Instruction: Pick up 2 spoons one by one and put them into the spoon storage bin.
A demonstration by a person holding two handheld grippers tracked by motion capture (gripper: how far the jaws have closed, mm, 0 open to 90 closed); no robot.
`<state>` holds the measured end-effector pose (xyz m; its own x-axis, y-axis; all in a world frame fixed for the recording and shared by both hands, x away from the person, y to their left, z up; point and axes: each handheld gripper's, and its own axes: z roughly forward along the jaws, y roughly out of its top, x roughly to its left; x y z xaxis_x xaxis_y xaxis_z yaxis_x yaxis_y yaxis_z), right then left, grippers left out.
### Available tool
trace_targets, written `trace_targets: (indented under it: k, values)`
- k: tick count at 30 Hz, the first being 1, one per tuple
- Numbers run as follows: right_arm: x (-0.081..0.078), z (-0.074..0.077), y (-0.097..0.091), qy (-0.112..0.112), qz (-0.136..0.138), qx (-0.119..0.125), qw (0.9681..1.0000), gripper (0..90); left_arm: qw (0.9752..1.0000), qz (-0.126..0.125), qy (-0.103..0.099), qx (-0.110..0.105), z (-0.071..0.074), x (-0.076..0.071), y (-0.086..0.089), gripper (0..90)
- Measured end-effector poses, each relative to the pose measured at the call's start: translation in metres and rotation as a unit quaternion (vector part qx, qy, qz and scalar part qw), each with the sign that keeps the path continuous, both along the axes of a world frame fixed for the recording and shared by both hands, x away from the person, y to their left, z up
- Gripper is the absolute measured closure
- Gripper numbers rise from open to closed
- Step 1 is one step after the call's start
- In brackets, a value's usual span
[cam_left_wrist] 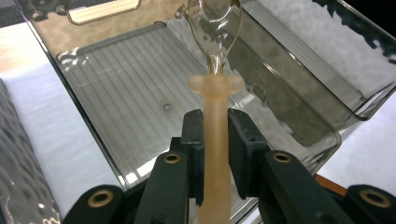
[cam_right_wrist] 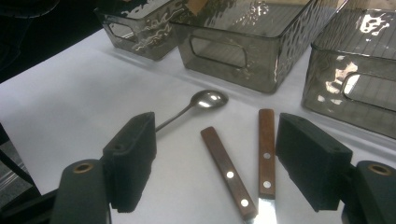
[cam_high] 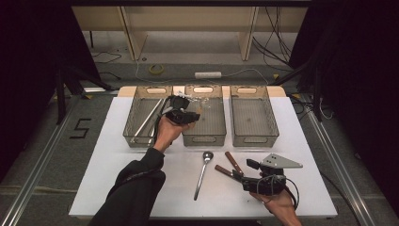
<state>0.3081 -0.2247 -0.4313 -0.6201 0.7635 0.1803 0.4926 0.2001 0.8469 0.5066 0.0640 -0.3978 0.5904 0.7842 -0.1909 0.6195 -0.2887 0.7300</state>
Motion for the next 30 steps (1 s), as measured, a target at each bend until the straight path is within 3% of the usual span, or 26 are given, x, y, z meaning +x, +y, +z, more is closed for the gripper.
trace_targets:
  k: [23,30]
  values:
    - [0.0,-0.001,0.0,0.002,0.001,-0.003,1.0,30.3,0.9997,0.013,0.017,0.005,-0.019,0.005,-0.007,74.6]
    - [0.0,0.0,0.0,0.0,-0.001,0.0,1.0,30.3,0.9997,0.019,0.015,0.003,-0.012,-0.002,-0.002,62.5]
